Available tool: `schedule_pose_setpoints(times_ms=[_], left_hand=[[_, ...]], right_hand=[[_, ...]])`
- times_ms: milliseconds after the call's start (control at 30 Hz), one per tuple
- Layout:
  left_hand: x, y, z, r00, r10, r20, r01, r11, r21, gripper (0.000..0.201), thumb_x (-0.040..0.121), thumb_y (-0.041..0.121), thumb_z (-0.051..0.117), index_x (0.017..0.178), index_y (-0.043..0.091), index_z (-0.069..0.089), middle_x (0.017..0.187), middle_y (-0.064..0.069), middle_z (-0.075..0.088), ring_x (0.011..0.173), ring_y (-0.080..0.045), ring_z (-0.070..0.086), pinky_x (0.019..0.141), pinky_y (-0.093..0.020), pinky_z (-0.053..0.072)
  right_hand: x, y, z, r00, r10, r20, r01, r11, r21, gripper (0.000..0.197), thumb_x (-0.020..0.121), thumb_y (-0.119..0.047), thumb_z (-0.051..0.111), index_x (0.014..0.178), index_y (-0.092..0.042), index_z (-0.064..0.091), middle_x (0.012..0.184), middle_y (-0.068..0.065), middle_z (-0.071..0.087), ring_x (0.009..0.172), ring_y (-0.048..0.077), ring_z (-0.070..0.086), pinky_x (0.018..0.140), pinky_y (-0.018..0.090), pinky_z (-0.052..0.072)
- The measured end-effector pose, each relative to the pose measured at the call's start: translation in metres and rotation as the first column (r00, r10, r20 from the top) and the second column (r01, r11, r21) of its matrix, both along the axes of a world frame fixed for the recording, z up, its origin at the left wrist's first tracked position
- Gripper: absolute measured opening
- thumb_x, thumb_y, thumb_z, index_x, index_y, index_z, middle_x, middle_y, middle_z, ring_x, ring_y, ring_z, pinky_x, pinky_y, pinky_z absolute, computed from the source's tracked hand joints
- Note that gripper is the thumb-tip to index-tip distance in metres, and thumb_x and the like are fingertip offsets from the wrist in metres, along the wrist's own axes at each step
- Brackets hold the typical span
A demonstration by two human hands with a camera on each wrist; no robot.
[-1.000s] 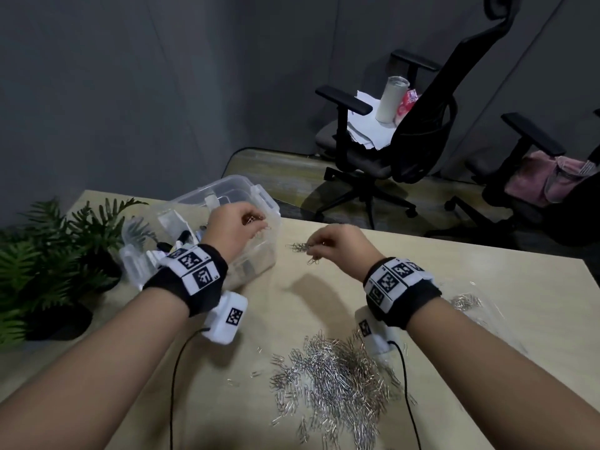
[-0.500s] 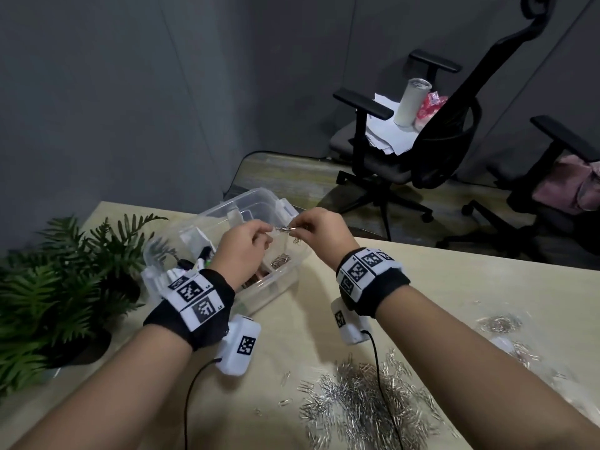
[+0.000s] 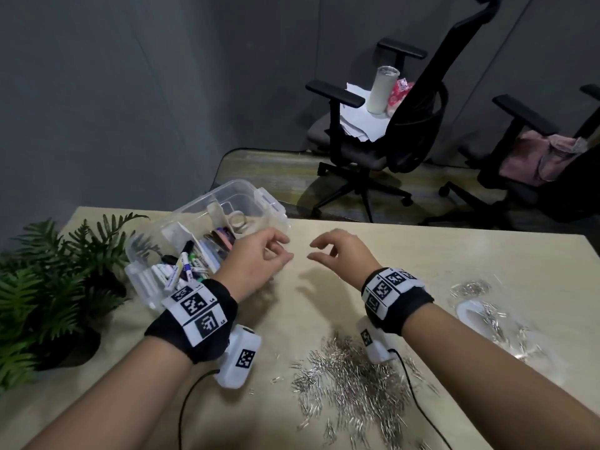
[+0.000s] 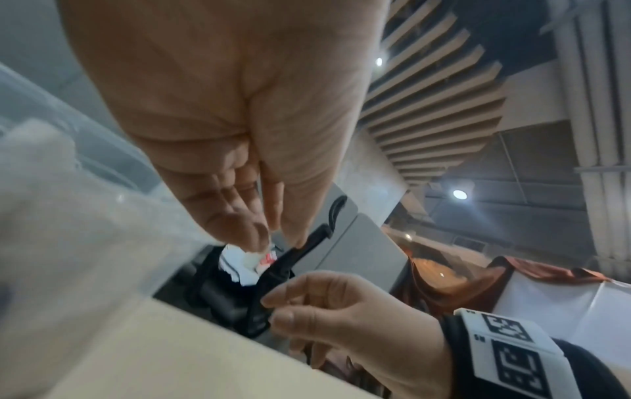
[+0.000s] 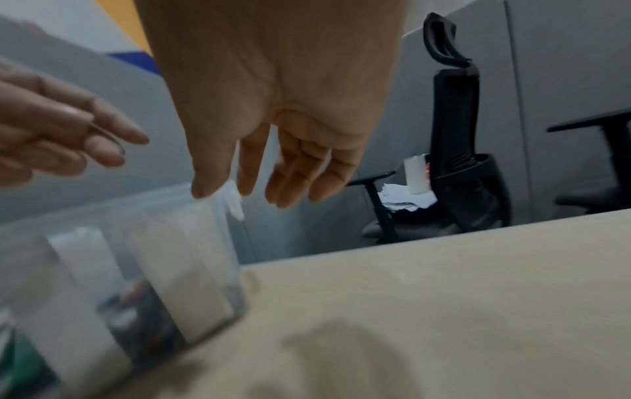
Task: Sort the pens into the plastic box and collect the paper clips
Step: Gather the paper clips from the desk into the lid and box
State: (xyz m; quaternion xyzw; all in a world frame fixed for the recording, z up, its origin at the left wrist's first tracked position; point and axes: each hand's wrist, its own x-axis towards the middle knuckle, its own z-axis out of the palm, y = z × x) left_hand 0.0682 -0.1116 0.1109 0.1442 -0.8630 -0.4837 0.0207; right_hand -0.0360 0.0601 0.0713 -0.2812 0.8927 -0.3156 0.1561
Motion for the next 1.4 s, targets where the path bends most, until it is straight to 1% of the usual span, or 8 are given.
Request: schedule_pose_setpoints(times_ms=[167,333,467,767,967,1133,1267,1400], left_hand=[[0.015,0.059,-0.043,0.964,-0.181,0.194,0.190,0.981,-0.030,0.038,0.078,0.027,0.076,0.111,0.024,0.059,0.107,0.006,0.058,0.083,-0.006,0.057,0.071,-0.015,0.048],[0.040,0.113,-0.101,0.869,-0.261,0.420,0.321,0.944,-0.078,0.078,0.068,0.042,0.080,0.133,0.028,0.041,0.127,0.006,0.043,0.117,-0.010,0.046,0.099,-0.023,0.040],[0.047,0.140,-0.133,0.846,-0.207,0.491,0.351,0.910,-0.221,0.111,0.053,0.058,0.081,0.144,0.030,0.026,0.133,0.005,0.037,0.120,-0.015,0.039,0.105,-0.034,0.039],[0.029,0.141,-0.145,0.852,-0.171,0.495,0.292,0.940,-0.178,0.027,0.078,0.024,0.075,0.100,0.024,0.059,0.086,0.011,0.054,0.082,-0.010,0.055,0.075,-0.024,0.049],[0.022,0.135,-0.143,0.866,-0.113,0.487,0.203,0.970,-0.136,0.024,0.076,0.019,0.077,0.099,0.019,0.068,0.085,0.007,0.060,0.082,-0.009,0.057,0.078,-0.021,0.049],[0.023,0.129,-0.135,0.890,-0.080,0.449,0.137,0.986,-0.097,0.022,0.072,0.018,0.081,0.089,0.024,0.069,0.080,0.008,0.061,0.076,-0.009,0.058,0.070,-0.021,0.050],[0.028,0.123,-0.126,0.910,-0.052,0.411,0.087,0.994,-0.067,0.021,0.070,0.016,0.082,0.086,0.023,0.069,0.079,0.005,0.063,0.073,-0.009,0.057,0.065,-0.017,0.046],[0.029,0.117,-0.110,0.938,-0.044,0.344,0.063,0.997,-0.046,0.019,0.073,0.017,0.080,0.085,0.024,0.067,0.085,0.001,0.066,0.076,-0.009,0.058,0.066,-0.014,0.046]], right_hand=[[0.026,0.088,-0.039,0.989,-0.045,0.140,-0.012,0.924,0.381,0.057,0.075,-0.049,0.073,0.125,-0.028,0.052,0.122,-0.001,0.047,0.102,0.019,0.055,0.093,0.034,0.047],[0.052,0.145,-0.066,0.964,-0.084,0.252,-0.048,0.878,0.477,0.078,0.067,-0.052,0.078,0.132,-0.030,0.043,0.127,0.000,0.043,0.103,0.019,0.056,0.093,0.034,0.049],[0.062,0.161,-0.087,0.955,-0.055,0.290,-0.110,0.847,0.520,0.098,0.053,-0.058,0.083,0.134,-0.035,0.033,0.126,0.002,0.039,0.104,0.023,0.056,0.093,0.041,0.051],[0.060,0.154,-0.104,0.952,0.035,0.304,-0.138,0.935,0.327,0.037,0.078,-0.029,0.075,0.110,-0.021,0.059,0.106,-0.002,0.049,0.091,0.015,0.053,0.088,0.031,0.049],[0.050,0.151,-0.101,0.944,0.050,0.326,-0.154,0.940,0.303,0.014,0.080,-0.015,0.070,0.093,-0.010,0.067,0.094,0.001,0.061,0.084,0.015,0.054,0.076,0.024,0.043],[0.050,0.148,-0.103,0.937,0.015,0.348,-0.110,0.960,0.257,0.024,0.081,-0.012,0.070,0.104,-0.016,0.066,0.085,-0.005,0.055,0.077,0.012,0.051,0.070,0.020,0.037],[0.049,0.142,-0.093,0.941,0.025,0.339,-0.117,0.960,0.255,0.016,0.081,-0.014,0.072,0.097,-0.013,0.072,0.093,0.004,0.067,0.077,0.010,0.054,0.069,0.018,0.039],[0.046,0.133,-0.074,0.953,0.065,0.294,-0.139,0.961,0.237,0.014,0.081,-0.019,0.074,0.094,-0.015,0.073,0.085,-0.006,0.062,0.070,0.002,0.051,0.058,0.004,0.034]])
